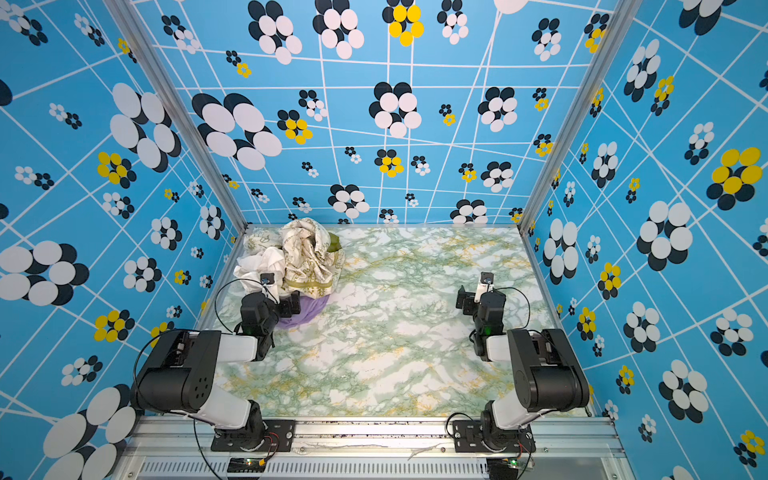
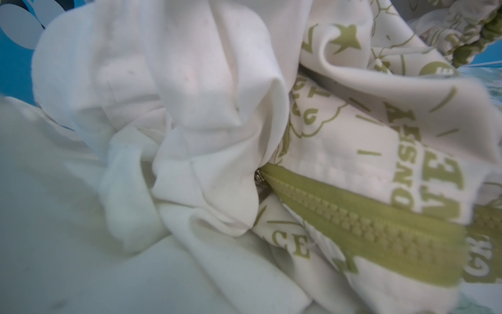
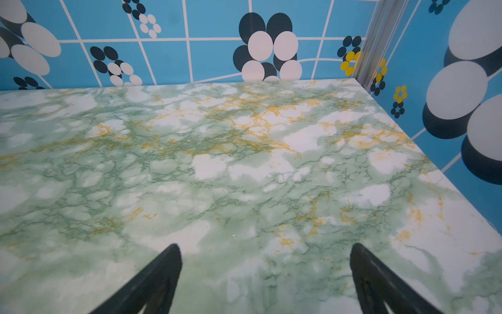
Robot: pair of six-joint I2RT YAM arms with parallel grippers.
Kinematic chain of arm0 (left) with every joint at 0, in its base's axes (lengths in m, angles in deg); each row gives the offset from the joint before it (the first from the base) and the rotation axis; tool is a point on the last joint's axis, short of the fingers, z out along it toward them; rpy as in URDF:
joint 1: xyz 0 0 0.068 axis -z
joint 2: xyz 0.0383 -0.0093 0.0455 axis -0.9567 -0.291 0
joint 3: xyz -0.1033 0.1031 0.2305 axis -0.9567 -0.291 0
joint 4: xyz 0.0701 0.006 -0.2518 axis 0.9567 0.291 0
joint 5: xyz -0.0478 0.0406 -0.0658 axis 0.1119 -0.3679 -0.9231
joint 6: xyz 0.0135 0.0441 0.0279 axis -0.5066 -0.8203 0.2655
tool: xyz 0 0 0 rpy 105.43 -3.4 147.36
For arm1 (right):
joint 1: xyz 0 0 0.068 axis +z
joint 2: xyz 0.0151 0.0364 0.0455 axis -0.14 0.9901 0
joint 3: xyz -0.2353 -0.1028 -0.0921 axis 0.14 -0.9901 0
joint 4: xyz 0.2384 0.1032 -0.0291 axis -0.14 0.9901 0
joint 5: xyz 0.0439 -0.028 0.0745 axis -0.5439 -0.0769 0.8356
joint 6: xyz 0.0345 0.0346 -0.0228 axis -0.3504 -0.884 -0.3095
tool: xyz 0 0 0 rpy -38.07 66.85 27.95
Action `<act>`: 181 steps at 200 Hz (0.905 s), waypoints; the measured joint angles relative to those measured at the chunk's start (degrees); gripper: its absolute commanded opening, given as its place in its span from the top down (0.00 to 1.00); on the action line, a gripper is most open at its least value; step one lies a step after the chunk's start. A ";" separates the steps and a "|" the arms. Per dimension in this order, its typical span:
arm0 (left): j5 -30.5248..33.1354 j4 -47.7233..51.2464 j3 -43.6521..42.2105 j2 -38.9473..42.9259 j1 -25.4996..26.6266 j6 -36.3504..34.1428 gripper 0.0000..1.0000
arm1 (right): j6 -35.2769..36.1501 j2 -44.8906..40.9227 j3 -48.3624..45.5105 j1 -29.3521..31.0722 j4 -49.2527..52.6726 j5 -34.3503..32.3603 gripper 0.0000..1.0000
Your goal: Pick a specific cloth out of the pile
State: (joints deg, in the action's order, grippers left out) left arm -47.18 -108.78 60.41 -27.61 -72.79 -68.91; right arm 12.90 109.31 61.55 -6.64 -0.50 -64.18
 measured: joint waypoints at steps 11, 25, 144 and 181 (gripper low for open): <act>0.00 0.00 0.00 0.00 0.00 0.00 0.01 | 0.02 0.02 0.00 0.00 0.00 0.00 0.01; 0.00 0.00 0.00 0.00 0.00 0.00 0.01 | 0.00 0.00 0.00 0.00 0.00 0.00 0.01; 5.42 21.44 2.84 22.86 0.20 1.20 0.01 | -3.30 -19.45 3.61 0.00 18.95 0.26 0.01; 8.31 38.36 7.87 38.05 0.20 7.32 0.01 | -7.82 -25.64 8.28 0.00 29.79 3.37 0.01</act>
State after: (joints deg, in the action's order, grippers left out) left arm -38.87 -70.43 68.28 10.45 -72.59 -61.58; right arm 5.07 83.67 69.83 -6.64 29.29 -60.82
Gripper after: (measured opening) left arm 0.992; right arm 0.991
